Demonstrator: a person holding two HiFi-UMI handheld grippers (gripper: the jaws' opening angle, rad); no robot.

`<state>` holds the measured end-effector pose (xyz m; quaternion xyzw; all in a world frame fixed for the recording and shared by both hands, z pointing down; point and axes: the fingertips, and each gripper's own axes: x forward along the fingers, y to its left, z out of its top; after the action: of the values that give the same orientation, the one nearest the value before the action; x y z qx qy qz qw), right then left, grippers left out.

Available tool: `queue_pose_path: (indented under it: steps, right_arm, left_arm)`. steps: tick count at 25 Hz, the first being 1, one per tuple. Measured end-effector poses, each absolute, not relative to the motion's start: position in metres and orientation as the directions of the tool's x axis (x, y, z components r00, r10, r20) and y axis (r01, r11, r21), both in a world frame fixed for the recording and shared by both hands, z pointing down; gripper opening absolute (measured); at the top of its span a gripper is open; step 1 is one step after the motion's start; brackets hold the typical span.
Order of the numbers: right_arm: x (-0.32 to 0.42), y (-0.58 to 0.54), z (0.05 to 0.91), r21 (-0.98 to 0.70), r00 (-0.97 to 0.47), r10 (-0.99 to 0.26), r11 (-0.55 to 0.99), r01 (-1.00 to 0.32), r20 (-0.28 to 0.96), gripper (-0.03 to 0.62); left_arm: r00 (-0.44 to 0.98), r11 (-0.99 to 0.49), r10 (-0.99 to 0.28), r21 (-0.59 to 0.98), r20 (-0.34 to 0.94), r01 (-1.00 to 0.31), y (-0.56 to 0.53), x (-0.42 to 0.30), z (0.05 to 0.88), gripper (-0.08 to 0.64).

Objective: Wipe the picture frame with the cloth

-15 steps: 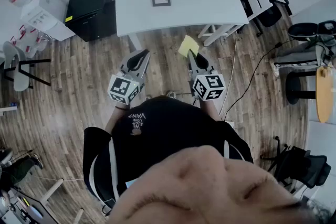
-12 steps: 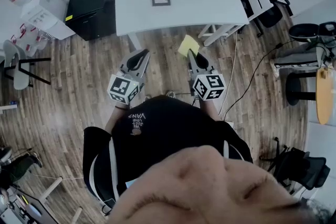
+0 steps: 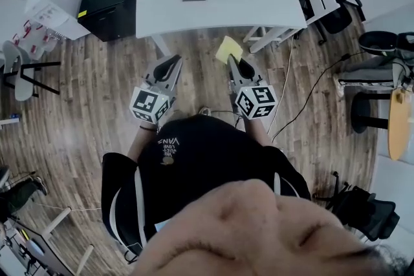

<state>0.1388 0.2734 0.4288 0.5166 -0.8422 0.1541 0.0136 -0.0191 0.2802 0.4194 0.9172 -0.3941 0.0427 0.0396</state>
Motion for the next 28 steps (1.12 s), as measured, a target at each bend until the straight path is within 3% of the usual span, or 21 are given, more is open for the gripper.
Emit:
queue_pose_path:
  steps: [13,28]
  right_arm:
    - [0.138,0.245,0.445,-0.268,-0.506,-0.836,0.448,-0.853,0.213,0.044]
    - [0.103,0.123,0.446,-0.251,-0.456,-0.857,0.398,-0.882,0.242,0.044]
  left_arm:
    - [0.659,-0.654,-0.739,0.083,0.141,-0.752,0.261,-0.015,0.439,0.032]
    - [0.734,-0.729,-0.666,0.091,0.132,-0.678,0.128,-0.037,0.439,0.034]
